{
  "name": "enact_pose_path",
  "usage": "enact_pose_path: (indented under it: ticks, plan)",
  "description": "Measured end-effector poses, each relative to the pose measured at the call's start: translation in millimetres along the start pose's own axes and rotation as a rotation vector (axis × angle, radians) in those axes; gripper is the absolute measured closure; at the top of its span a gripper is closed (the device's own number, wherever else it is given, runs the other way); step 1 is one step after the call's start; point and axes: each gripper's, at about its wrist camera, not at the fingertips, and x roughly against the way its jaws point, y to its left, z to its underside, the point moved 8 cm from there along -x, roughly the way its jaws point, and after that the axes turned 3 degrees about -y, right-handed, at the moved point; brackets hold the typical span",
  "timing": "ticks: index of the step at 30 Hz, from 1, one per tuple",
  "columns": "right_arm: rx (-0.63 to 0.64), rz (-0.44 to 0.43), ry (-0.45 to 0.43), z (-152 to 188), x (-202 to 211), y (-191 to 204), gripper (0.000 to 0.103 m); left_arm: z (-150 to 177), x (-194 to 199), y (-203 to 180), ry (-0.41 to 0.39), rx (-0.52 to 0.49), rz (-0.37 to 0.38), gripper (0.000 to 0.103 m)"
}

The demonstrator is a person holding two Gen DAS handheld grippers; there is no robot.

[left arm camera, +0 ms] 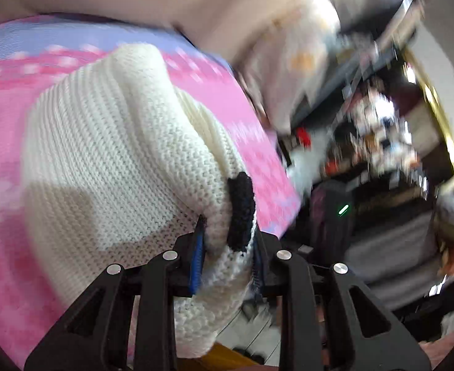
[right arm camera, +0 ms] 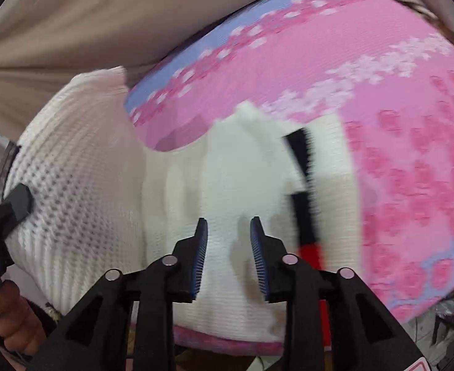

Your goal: Fold small clothes

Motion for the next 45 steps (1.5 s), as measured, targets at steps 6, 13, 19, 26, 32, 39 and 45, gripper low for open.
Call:
enact_pose_path:
  ticks: [6, 13, 19, 26, 32, 39, 45]
  plan:
    - [-0.118, -0.032, -0.043, -2, 38, -48, 0.045, 22, -20, -12, -0.003, -0.016, -0.135, 0.020]
    - [-0.090, 0.022, 0.070, 35, -13, -29, 0.046, 17, 52, 85, -0.116, 0.164, -0.389, 0.017]
    - [0.018, -0.029, -0.081, 4, 22, -12, 0.084, 41, 66, 127, -0.115, 0.243, -0.473, 0.016]
    - [-0.021, 0.049, 0.014, 3, 0, -60, 0.044, 43, 34, 140, -0.097, 0.279, -0.454, 0.012]
    - [-0.036, -0.072, 0.202, 13, -51, -58, 0.016, 47, -4, 170, -0.080, 0.483, -0.292, 0.010]
    - [-0.078, -0.217, 0.198, 13, -78, -10, 0.064, 39, -23, 156, -0.051, 0.465, -0.136, 0.038]
    - [0.051, -0.307, 0.022, -35, 11, 72, 0.071, -18, 72, 84, -0.181, 0.344, -0.030, 0.064]
